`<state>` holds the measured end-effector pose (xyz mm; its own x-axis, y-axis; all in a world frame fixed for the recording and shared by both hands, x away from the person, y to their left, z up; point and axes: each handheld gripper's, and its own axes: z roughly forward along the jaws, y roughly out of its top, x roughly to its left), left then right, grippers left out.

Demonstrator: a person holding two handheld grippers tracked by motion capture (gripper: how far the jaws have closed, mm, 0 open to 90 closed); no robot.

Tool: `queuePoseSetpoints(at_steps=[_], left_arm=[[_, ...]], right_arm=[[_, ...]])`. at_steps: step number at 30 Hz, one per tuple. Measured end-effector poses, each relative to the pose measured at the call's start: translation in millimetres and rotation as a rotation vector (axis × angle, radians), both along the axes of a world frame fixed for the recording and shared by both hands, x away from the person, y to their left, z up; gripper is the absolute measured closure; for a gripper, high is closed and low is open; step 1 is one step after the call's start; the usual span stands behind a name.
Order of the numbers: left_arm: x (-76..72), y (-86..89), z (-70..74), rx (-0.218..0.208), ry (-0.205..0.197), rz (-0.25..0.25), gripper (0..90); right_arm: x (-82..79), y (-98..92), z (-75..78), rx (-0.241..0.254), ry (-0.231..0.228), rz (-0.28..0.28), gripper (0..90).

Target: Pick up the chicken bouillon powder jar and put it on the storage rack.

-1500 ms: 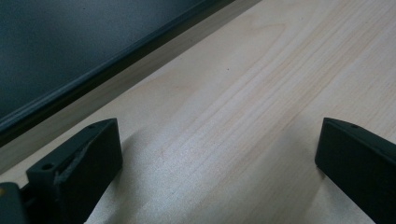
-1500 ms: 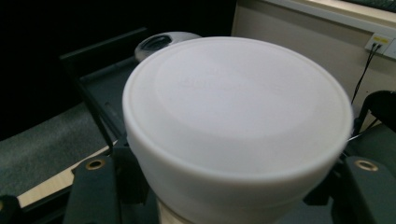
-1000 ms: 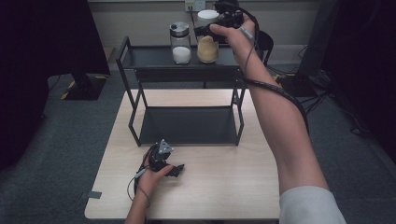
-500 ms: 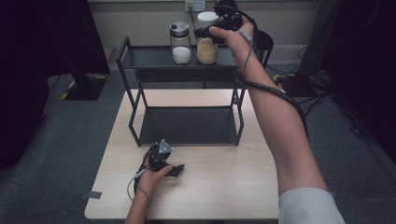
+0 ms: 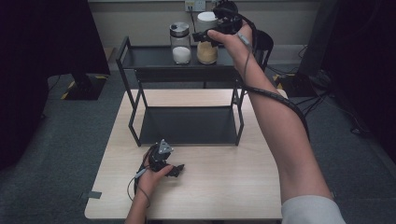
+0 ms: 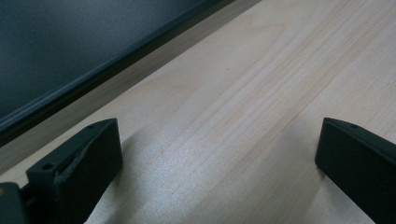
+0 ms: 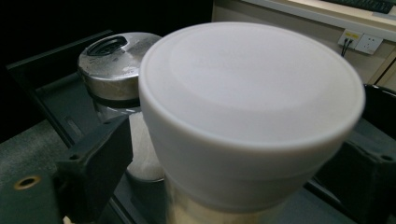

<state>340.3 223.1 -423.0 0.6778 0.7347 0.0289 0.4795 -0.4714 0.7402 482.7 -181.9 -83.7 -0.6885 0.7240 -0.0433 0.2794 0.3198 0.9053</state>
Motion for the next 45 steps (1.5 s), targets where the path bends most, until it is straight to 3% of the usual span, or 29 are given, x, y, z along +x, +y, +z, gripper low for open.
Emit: queuePoseSetpoints(at_steps=[8, 11, 26, 45], left_arm=[[0.1, 0.1, 0.0, 0.000, 0.000, -0.001, 0.0], [0.0, 0.1, 0.0, 0.000, 0.000, 0.000, 0.0], [0.1, 0.1, 0.0, 0.000, 0.000, 0.000, 0.0], [0.2, 0.0, 0.4, 0.001, 0.001, 0.000, 0.0]], right_arm=[[-12.5, -4.5, -5.4, 0.023, -0.007, -0.018, 0.0], [-14.7, -5.7, -8.3, 0.040, 0.013, -0.021, 0.3], [-35.1, -7.2, -25.6, 0.067, -0.002, -0.021, 0.0], [-58.2, -24.1, -47.9, 0.097, -0.007, 0.029, 0.0]])
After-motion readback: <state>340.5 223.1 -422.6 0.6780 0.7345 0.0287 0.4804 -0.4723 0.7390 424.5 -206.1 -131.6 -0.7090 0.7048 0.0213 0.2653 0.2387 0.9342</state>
